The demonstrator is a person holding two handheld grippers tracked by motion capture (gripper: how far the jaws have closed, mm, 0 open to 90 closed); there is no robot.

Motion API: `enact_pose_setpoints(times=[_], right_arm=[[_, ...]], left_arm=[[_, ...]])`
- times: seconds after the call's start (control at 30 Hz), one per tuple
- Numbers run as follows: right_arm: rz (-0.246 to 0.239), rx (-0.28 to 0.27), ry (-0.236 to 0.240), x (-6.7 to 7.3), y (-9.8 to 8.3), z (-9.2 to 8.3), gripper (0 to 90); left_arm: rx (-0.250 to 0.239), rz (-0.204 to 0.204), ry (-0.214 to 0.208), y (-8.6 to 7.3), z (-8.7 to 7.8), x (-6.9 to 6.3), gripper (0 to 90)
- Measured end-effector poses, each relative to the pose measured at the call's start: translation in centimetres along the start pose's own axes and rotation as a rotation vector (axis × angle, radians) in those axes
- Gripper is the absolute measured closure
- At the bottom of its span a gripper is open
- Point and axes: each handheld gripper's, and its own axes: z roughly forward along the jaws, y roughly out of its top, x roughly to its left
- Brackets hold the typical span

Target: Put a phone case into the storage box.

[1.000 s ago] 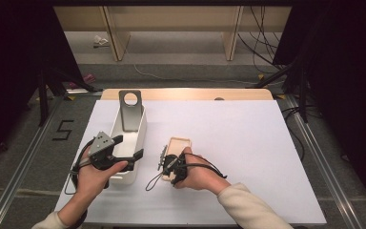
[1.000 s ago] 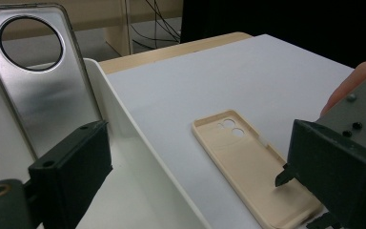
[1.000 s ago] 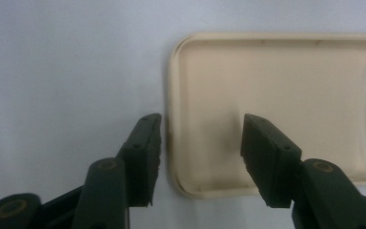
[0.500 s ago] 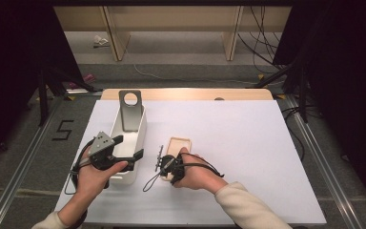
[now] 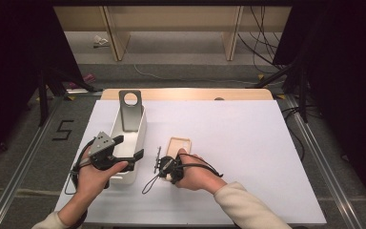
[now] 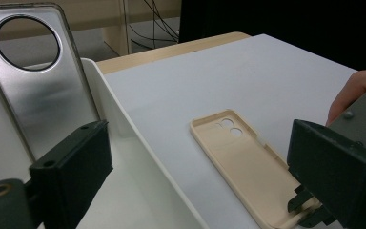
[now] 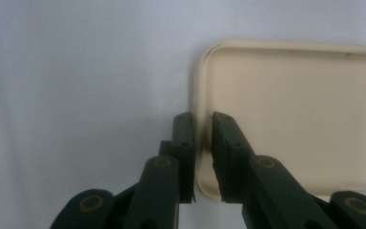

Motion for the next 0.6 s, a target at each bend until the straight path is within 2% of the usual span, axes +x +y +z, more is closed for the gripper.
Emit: enact_pose_setpoints(times=[0.13, 0.37, 0.6], right_arm=[[0.001, 0.002, 0.008, 0.06, 0.00, 0.00, 85.3], [0.029, 0.004, 0.022, 0.06, -0.17, -0.13, 87.0], [0.042, -0.048, 0.040, -0.22, -0.87, -0.13, 87.2]], left_arm=[[0.001, 0.001, -0.001, 0.00, 0.01, -0.01, 7.4], [0.002, 0.001, 0.001, -0.03, 0.00, 0.04, 7.5], [0.003, 0.003, 0.000, -0.04, -0.02, 0.02, 7.9]])
